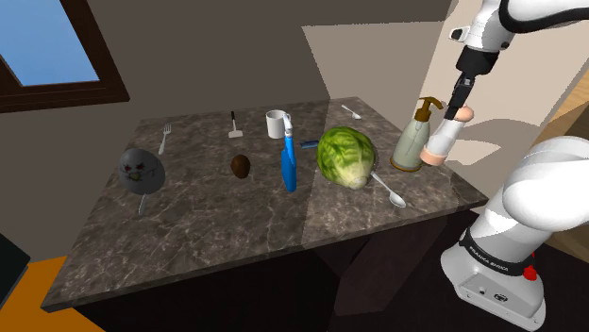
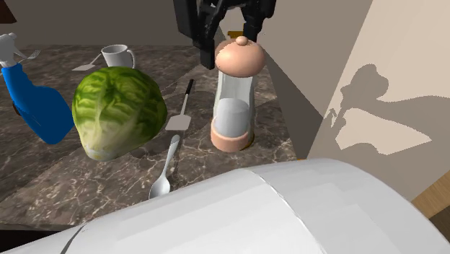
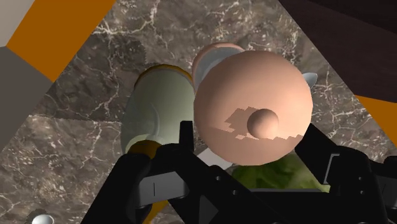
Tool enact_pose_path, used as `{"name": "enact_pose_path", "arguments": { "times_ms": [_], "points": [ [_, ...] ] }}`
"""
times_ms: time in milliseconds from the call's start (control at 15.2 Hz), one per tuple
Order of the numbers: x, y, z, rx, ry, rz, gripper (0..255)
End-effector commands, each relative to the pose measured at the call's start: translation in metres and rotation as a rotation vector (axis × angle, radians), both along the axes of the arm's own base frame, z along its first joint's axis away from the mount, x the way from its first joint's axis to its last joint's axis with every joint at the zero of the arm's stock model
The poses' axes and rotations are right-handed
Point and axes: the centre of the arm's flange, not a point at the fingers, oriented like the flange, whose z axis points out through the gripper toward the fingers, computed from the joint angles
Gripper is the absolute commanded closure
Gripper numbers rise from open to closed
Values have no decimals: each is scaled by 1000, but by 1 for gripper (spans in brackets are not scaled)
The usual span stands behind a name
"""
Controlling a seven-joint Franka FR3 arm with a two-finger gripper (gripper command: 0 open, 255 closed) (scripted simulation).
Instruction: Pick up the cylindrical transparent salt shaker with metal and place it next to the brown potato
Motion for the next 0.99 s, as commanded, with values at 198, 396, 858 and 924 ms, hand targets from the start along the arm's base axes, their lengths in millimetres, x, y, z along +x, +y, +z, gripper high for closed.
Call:
{"name": "enact_pose_path", "arguments": {
  "times_ms": [198, 396, 858, 924],
  "points": [
    [-1, 1, 27, 0, 0, 0, 255],
    [-1, 1, 43, 0, 0, 0, 255],
    [-1, 1, 80, 0, 0, 0, 255],
    [-1, 1, 85, 0, 0, 0, 255]
  ]
}}
